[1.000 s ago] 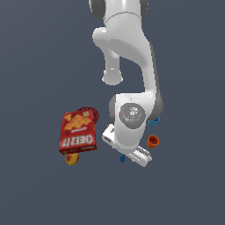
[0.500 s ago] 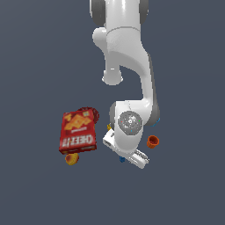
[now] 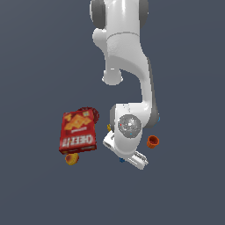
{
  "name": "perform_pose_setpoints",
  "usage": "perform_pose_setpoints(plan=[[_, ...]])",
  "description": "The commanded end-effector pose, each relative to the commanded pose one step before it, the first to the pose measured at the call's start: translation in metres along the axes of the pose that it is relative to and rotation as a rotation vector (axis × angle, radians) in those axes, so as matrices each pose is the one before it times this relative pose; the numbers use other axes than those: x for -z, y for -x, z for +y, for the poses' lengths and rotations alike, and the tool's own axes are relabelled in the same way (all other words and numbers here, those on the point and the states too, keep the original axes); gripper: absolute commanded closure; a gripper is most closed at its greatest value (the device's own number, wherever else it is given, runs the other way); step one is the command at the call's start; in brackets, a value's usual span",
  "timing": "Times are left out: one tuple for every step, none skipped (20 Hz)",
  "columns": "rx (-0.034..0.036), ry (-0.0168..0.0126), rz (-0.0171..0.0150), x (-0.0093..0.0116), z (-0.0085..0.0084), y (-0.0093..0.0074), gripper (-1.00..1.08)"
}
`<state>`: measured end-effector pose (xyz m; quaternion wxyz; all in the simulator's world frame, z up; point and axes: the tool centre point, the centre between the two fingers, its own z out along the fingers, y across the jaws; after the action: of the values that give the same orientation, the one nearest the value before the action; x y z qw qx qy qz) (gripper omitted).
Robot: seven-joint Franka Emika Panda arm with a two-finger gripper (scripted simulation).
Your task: Pick up a designated object from a clutter of objects.
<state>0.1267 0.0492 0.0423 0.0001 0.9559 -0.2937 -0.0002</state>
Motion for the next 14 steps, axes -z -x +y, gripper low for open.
perform_pose_setpoints(plan=[[-0.00001,-0.00022,0.00029,0.00004,-0.00011,-0.00015,1.08],[0.0,0.0,0.0,0.0,0.0,0.0,1.08],[0.0,0.0,0.0,0.0,0.0,0.0,1.08],[0.0,0.0,0.0,0.0,0.0,0.0,1.08],[0.0,0.0,0.0,0.0,0.0,0.0,1.08],[0.0,0.0,0.0,0.0,0.0,0.0,1.08],[0.0,0.0,0.0,0.00004,0.00003,0.00005,1.08],[0.0,0.0,0.0,0.00019,0.00009,0.00006,1.08],[0.0,0.0,0.0,0.00057,0.00027,0.00017,1.08],[0.0,0.0,0.0,0.00094,0.00046,0.00028,1.08],[0.0,0.0,0.0,0.00133,0.00064,0.0004,1.08],[0.0,0.0,0.0,0.00171,0.00083,0.00051,1.08],[0.0,0.0,0.0,0.00209,0.00101,0.00062,1.08],[0.0,0.0,0.0,0.00248,0.0012,0.00074,1.08]])
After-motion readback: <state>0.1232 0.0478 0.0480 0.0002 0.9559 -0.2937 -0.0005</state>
